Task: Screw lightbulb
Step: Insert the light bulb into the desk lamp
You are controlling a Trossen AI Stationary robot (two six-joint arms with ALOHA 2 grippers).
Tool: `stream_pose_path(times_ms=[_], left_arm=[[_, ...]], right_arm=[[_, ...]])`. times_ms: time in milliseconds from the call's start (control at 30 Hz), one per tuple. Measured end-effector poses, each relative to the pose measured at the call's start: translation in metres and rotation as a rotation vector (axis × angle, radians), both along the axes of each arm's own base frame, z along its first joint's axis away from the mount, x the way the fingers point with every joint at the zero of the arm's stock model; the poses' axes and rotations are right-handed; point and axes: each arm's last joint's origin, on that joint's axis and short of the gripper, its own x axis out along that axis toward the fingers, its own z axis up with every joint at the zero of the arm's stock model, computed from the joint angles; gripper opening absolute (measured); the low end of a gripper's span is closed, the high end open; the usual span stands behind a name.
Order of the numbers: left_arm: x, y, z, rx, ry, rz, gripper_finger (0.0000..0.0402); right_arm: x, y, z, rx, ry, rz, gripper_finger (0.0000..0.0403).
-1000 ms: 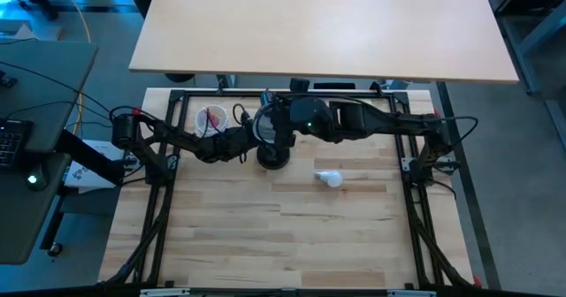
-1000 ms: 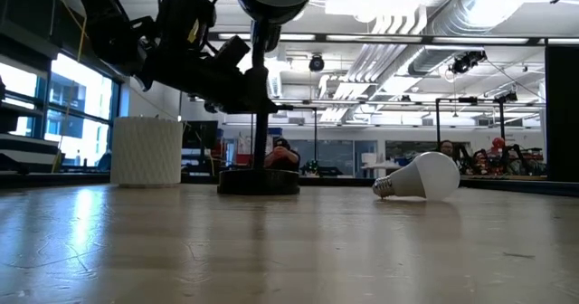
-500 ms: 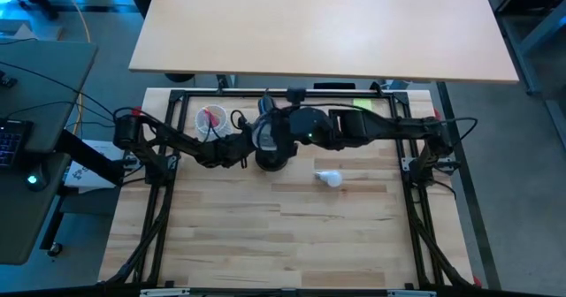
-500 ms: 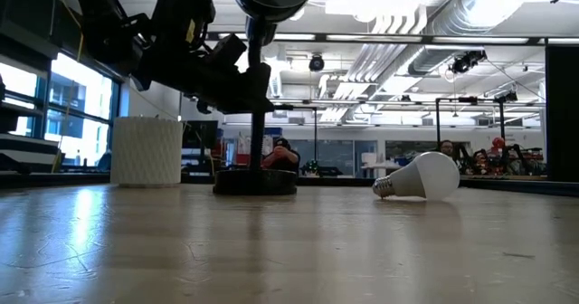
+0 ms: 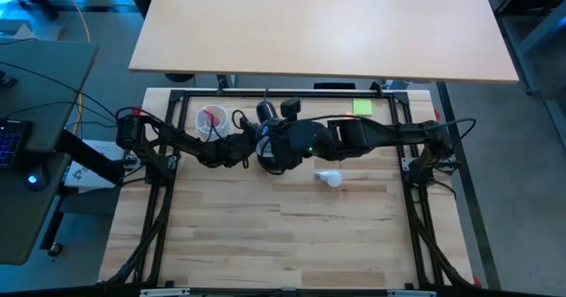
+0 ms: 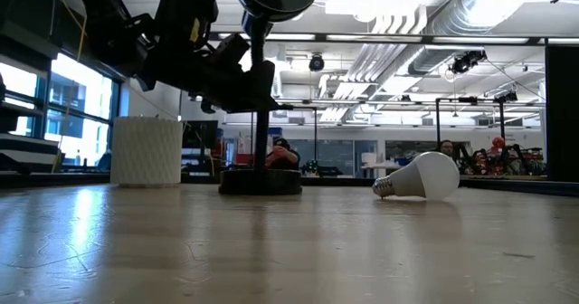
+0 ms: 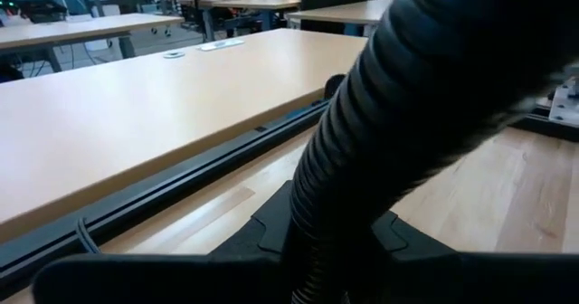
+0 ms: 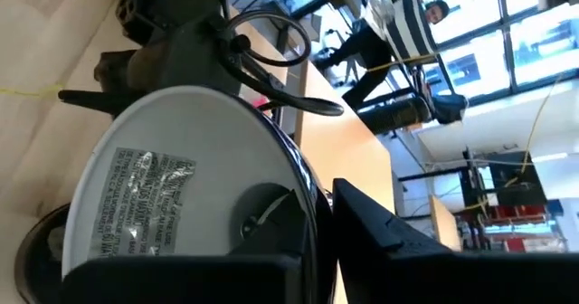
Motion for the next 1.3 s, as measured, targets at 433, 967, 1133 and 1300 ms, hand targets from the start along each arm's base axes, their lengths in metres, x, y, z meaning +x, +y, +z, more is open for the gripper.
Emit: stream_pose_path(times_ms=[433,967,1133,1300], left_arm=[[-0.003,0.004,-0.001,0.018,0.018,0.119,0.0086],[-0.011,-0.002,0.019,-0.022,0.059,-0.051,0.0220],[-0.023,-0.006,0.032,-0.053,0.144,-0.116,0.0234],[-0.039,-0.008,0.045,-0.059,0.205,-0.122,0.0237]], right_arm=[[-0.056,0.011,0.043,0.108,-0.116,-0.060,0.0204],[-0.132,0.034,-0.025,0.439,0.171,-0.272,0.0209],[-0.153,0.023,-0.083,0.524,0.097,-0.365,0.0209],[-0.172,0.006,-0.139,0.602,0.009,-0.471,0.0209]])
